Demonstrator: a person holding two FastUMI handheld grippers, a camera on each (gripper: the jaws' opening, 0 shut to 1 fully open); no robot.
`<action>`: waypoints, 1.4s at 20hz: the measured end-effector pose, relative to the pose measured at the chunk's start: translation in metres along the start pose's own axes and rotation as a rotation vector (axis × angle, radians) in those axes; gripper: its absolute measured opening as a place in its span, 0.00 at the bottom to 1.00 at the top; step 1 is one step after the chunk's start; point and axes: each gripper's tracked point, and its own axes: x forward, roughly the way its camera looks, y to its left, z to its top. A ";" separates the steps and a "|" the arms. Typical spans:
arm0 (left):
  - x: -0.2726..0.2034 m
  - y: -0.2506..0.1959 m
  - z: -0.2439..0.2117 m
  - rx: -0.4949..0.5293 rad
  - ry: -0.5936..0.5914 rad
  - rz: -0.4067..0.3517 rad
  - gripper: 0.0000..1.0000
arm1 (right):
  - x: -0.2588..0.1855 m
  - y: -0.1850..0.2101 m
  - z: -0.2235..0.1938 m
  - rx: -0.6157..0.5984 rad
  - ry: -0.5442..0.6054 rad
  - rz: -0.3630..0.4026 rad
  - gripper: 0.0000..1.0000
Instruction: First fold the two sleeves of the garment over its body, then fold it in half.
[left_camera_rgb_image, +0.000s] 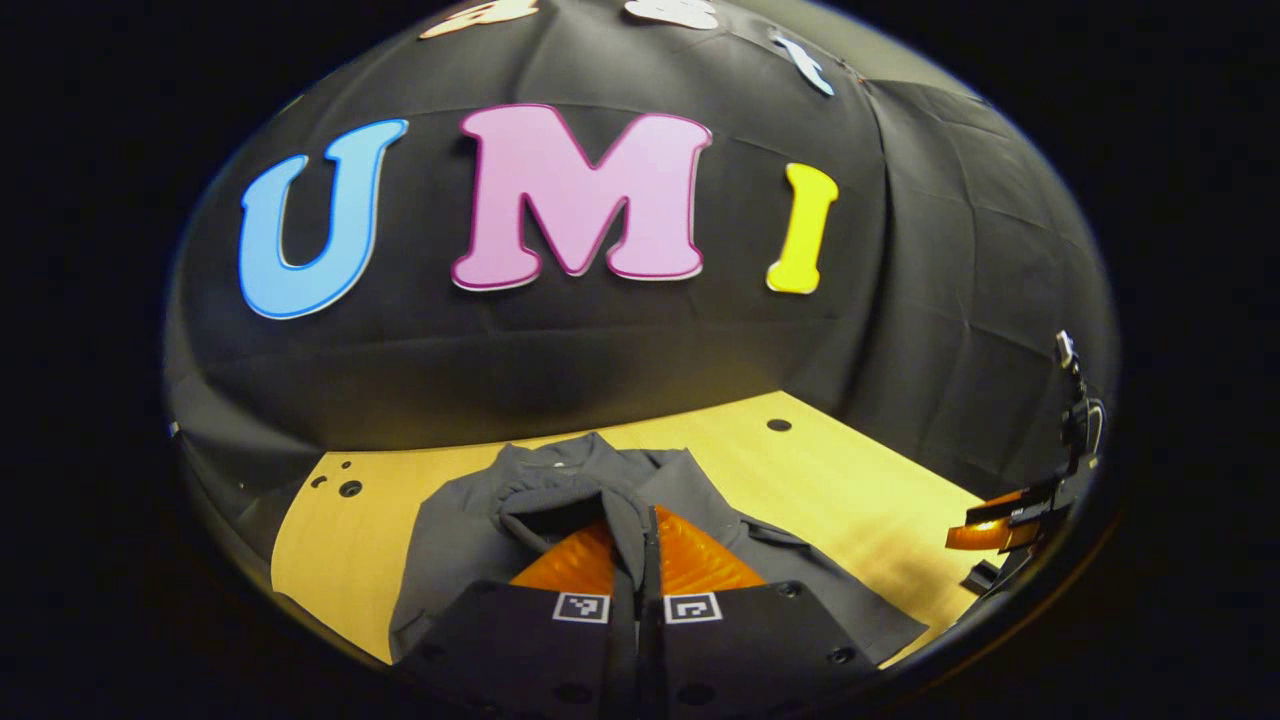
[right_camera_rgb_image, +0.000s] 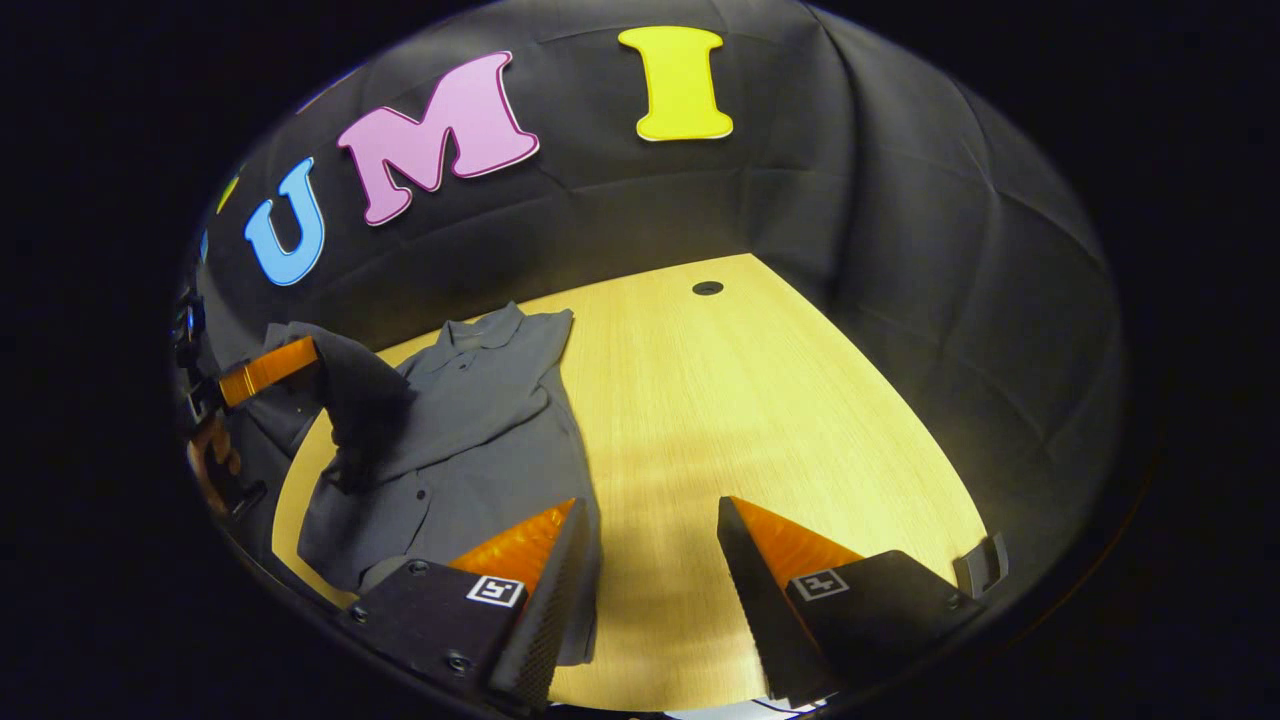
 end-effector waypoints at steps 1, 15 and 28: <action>0.007 -0.010 -0.009 0.016 0.019 -0.017 0.06 | 0.000 -0.002 -0.002 0.007 0.007 -0.001 0.81; 0.065 -0.089 -0.127 0.141 0.258 -0.147 0.11 | 0.012 -0.014 -0.031 -0.008 0.090 0.001 0.81; 0.030 -0.165 -0.149 0.057 0.313 -0.404 0.91 | 0.005 -0.001 -0.052 0.003 0.129 0.016 0.82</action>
